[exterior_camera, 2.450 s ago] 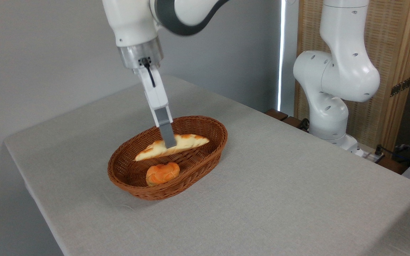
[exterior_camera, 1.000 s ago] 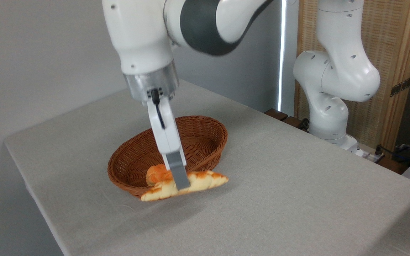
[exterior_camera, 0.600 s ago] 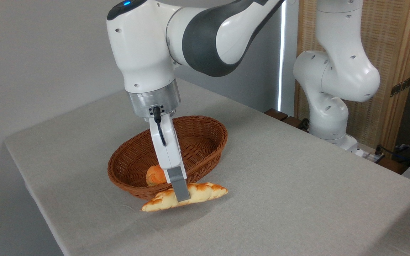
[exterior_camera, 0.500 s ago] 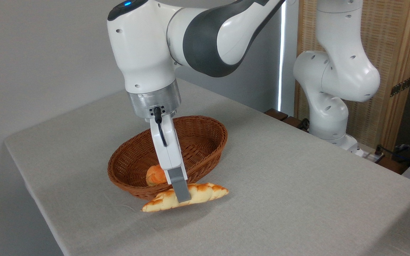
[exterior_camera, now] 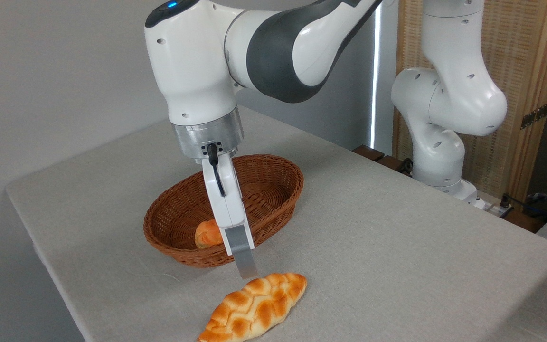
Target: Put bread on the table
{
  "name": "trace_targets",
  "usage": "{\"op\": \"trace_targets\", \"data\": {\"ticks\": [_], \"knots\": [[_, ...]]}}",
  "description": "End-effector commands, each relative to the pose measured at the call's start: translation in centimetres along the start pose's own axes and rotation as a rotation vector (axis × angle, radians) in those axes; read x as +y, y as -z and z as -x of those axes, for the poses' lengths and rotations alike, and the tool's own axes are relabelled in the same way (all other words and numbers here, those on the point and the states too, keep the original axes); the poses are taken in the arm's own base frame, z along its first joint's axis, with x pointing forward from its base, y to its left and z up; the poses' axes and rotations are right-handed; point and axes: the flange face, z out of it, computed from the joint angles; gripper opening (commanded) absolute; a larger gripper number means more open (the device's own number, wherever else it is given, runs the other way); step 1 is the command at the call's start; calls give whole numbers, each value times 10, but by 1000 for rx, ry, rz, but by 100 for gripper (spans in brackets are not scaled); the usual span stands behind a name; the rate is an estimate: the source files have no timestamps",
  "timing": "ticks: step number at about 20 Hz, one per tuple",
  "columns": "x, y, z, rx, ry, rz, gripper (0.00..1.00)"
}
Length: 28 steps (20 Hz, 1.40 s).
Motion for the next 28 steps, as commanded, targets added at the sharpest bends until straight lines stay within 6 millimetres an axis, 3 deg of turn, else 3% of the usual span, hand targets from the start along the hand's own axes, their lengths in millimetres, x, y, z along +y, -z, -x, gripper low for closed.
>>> {"op": "trace_targets", "data": {"ticks": [1, 4, 8, 11, 14, 19, 28], "knots": [[-2, 13, 16, -7, -5, -41, 100], [0, 29, 25, 6, 20, -66, 100], [6, 67, 33, 48, 128, -110, 100], [10, 92, 22, 117, 430, -85, 100], [18, 98, -7, 165, 575, -52, 100], [33, 116, -34, 146, 583, -4, 100], [31, 121, -31, 195, 587, 28, 100]]}}
